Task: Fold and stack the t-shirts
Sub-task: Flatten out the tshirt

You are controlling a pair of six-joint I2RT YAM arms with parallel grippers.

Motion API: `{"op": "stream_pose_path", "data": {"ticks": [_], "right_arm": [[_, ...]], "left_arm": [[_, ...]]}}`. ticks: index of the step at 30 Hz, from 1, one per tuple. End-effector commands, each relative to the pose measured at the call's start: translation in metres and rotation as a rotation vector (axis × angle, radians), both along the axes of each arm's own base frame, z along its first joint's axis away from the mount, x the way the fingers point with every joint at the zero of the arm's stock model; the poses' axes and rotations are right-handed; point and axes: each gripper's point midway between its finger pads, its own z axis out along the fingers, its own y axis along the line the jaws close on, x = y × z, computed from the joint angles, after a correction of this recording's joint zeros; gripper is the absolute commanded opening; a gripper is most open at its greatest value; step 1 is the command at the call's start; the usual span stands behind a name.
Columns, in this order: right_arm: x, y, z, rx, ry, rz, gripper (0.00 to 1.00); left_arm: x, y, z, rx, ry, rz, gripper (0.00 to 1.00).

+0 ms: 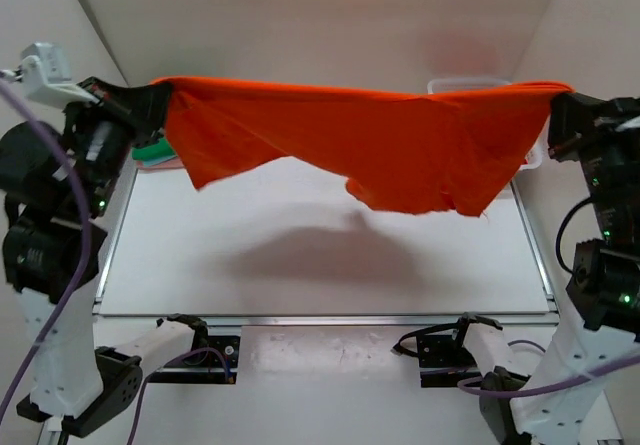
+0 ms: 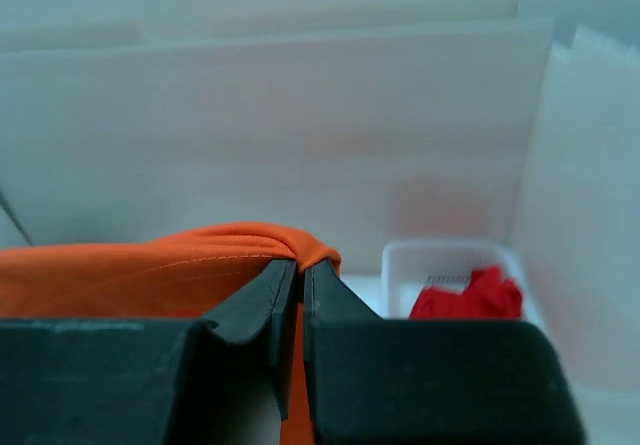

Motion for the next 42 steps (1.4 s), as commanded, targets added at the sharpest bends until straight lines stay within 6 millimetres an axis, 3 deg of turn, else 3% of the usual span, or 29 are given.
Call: {"op": "stream_pose_path", "data": {"ticks": [1,5,6,9,12,14,16,17,18,20,21,22,23,24,25,26,27,28,30,31,33,34,35,36,38,39,40,41,42], "right_arm": [[-0.022,0.012,0.034,-0.081,-0.099,0.052,0.0],[-0.017,0.018,0.04,-0.055,-0.114,0.102,0.0],[-0.012,0.016,0.038,-0.056,-0.109,0.107,0.0],[0.015,0.015,0.017,-0.003,-0.067,0.164,0.0],[0.055,0.019,-0.02,0.057,0.017,0.223,0.01],[0.094,0.03,-0.066,0.072,0.108,0.225,0.0],[0.128,0.055,-0.1,0.039,0.166,0.236,0.0],[0.148,0.064,-0.121,0.052,0.223,0.264,0.0],[0.159,0.069,-0.128,0.057,0.229,0.297,0.0],[0.208,0.081,-0.171,0.078,0.323,0.314,0.0],[0.222,0.091,-0.174,0.065,0.319,0.319,0.0],[0.253,0.093,-0.192,0.071,0.356,0.316,0.0],[0.289,0.096,-0.211,0.052,0.383,0.313,0.0],[0.307,0.097,-0.218,0.045,0.392,0.309,0.01],[0.345,0.095,-0.234,0.034,0.409,0.268,0.04],[0.379,0.089,-0.241,0.025,0.401,0.234,0.22],[0.394,0.083,-0.211,0.021,0.331,0.186,0.45],[0.418,0.074,-0.256,0.024,0.424,0.144,0.55],[0.443,0.067,-0.261,0.013,0.438,0.115,0.64],[0.438,0.062,-0.258,-0.001,0.463,0.091,0.66],[0.421,0.062,-0.284,-0.051,0.573,0.083,0.68],[0.411,0.061,-0.317,-0.028,0.671,0.089,0.7],[0.396,0.059,-0.305,-0.003,0.677,0.08,0.69],[0.374,0.064,-0.311,-0.023,0.716,0.075,0.7],[0.339,0.062,-0.331,-0.096,0.786,0.022,0.67],[0.314,0.066,-0.336,-0.095,0.814,0.03,0.62],[0.29,0.065,-0.34,-0.071,0.842,0.026,0.47],[0.278,0.068,-0.344,-0.069,0.853,0.033,0.41],[0.254,0.071,-0.352,-0.067,0.875,0.042,0.25]], "left_arm": [[-0.012,0.015,-0.005,0.046,0.048,0.062,0.0],[-0.019,0.008,-0.024,0.02,0.091,0.013,0.0],[-0.017,0.005,-0.044,0.023,0.135,0.0,0.0],[0.0,-0.002,-0.083,0.017,0.217,-0.009,0.0],[0.026,-0.011,-0.127,-0.003,0.295,-0.011,0.0],[0.046,-0.011,-0.147,-0.033,0.296,0.017,0.0],[0.078,-0.015,-0.194,-0.032,0.388,0.035,0.0],[0.088,-0.016,-0.2,-0.03,0.394,0.048,0.0],[0.103,-0.019,-0.223,-0.007,0.448,0.058,0.0],[0.134,-0.017,-0.245,0.008,0.485,0.101,0.0],[0.15,-0.019,-0.27,0.035,0.539,0.113,0.0],[0.174,-0.016,-0.289,0.05,0.581,0.147,0.0],[0.189,-0.008,-0.287,0.058,0.572,0.176,0.0],[0.21,-0.005,-0.311,0.09,0.611,0.191,0.01],[0.234,0.008,-0.329,0.079,0.644,0.221,0.16],[0.25,0.021,-0.324,0.039,0.633,0.229,0.37],[0.266,0.037,-0.35,0.001,0.683,0.252,0.4],[0.276,0.038,-0.363,-0.048,0.715,0.225,0.41],[0.276,0.05,-0.389,-0.104,0.776,0.222,0.49],[0.271,0.049,-0.392,-0.095,0.787,0.215,0.53],[0.246,0.052,-0.417,-0.083,0.837,0.227,0.54],[0.238,0.052,-0.409,-0.078,0.82,0.228,0.53],[0.218,0.053,-0.416,-0.078,0.846,0.233,0.54],[0.199,0.049,-0.434,-0.069,0.889,0.219,0.53],[0.164,0.042,-0.438,-0.043,0.914,0.206,0.53],[0.144,0.038,-0.455,-0.017,0.965,0.209,0.53],[0.122,0.032,-0.465,0.005,0.998,0.202,0.54],[0.114,0.029,-0.46,0.018,0.98,0.192,0.53],[0.098,0.027,-0.468,0.05,0.998,0.194,0.54]]}}
